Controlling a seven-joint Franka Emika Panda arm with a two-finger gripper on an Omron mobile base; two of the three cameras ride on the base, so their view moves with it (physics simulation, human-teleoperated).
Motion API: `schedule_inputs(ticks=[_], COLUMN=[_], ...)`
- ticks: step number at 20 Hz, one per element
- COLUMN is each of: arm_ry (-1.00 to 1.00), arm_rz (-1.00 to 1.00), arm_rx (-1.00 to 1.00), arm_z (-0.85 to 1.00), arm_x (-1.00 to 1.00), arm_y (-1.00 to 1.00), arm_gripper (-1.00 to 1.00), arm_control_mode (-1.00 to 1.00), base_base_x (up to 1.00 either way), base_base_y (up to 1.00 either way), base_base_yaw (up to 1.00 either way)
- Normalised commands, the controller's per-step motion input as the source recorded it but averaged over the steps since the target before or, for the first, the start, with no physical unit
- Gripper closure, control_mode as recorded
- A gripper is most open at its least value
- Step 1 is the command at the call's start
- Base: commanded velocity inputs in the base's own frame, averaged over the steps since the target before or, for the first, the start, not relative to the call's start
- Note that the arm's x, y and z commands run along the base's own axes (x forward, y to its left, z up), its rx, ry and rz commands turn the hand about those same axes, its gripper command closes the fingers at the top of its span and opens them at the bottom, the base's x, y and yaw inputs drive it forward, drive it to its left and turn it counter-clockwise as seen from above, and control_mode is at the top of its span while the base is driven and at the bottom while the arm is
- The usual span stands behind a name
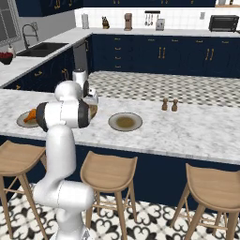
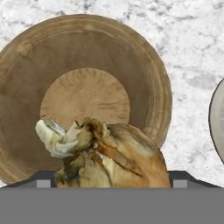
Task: Pick the chicken drumstick and onion from their plates and place them in the bowl. Then put the bowl in the fridge.
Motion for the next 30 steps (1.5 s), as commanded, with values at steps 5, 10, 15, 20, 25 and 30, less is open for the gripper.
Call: schedule_inputs(ticks=[5, 10, 15, 20, 25, 30], arm_ry=[0.06, 0.02, 0.04, 0.02, -0.05, 0.0], arm_rz=[0.0, 0.0, 0.0, 0.0, -0.03, -0.09], arm_rx=[0.0, 0.0, 0.0, 0.0, 0.0, 0.01], arm_z=[-0.48, -0.24, -0.16, -0.03, 0.14, 0.26], arm_x=[0.26, 0.46, 0.23, -0.12, -0.48, -0.82], arm_y=[0.01, 0.17, 0.02, 0.03, 0.0, -0.34], arm_gripper=[1.0, -1.0, -1.0, -1.0, -1.0, -1.0], arm_control_mode=[-1.0, -1.0, -1.0, -1.0, -1.0, -1.0], base_base_x=[0.0, 0.0, 0.0, 0.0, 0.0, 0.0], base_base_y=[0.0, 0.0, 0.0, 0.0, 0.0, 0.0], base_base_yaw=[0.0, 0.0, 0.0, 0.0, 0.0, 0.0])
